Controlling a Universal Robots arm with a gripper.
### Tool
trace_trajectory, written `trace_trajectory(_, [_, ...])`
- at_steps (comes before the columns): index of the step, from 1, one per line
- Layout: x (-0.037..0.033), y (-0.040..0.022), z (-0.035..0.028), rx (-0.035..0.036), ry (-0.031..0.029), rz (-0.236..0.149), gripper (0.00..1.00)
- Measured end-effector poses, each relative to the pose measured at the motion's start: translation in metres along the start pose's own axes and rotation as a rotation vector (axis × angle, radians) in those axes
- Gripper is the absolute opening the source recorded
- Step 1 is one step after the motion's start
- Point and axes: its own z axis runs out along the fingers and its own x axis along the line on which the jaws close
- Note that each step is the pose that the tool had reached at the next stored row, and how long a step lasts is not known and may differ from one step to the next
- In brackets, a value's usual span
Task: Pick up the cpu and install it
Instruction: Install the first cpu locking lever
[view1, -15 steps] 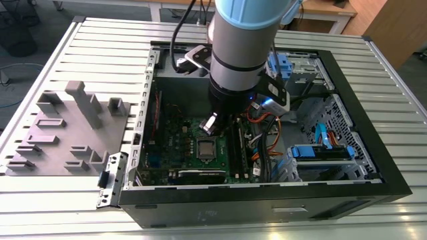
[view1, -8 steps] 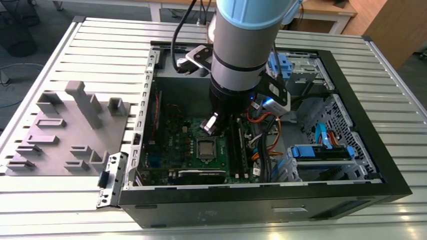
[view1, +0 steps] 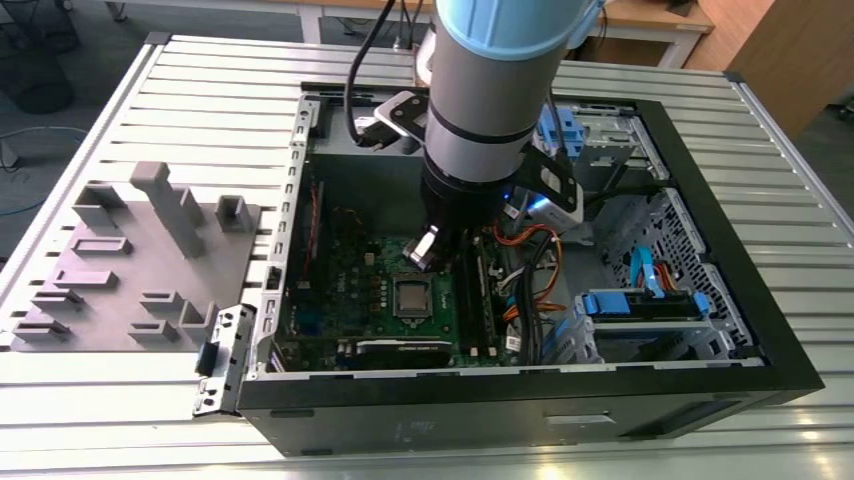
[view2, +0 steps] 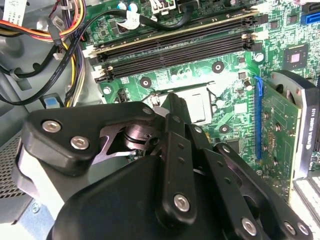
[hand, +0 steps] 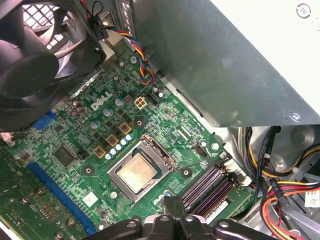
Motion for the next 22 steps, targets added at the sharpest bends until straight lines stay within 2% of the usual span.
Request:
trace_trajectory(14, [-0.0022, 0.0002, 0.0007, -0.0003, -0.0001, 0.000, 0.11])
trace_trajectory(22, [-0.0093, -0.0004, 0.0022, -0.0002, 0.0000, 0.000, 0.11])
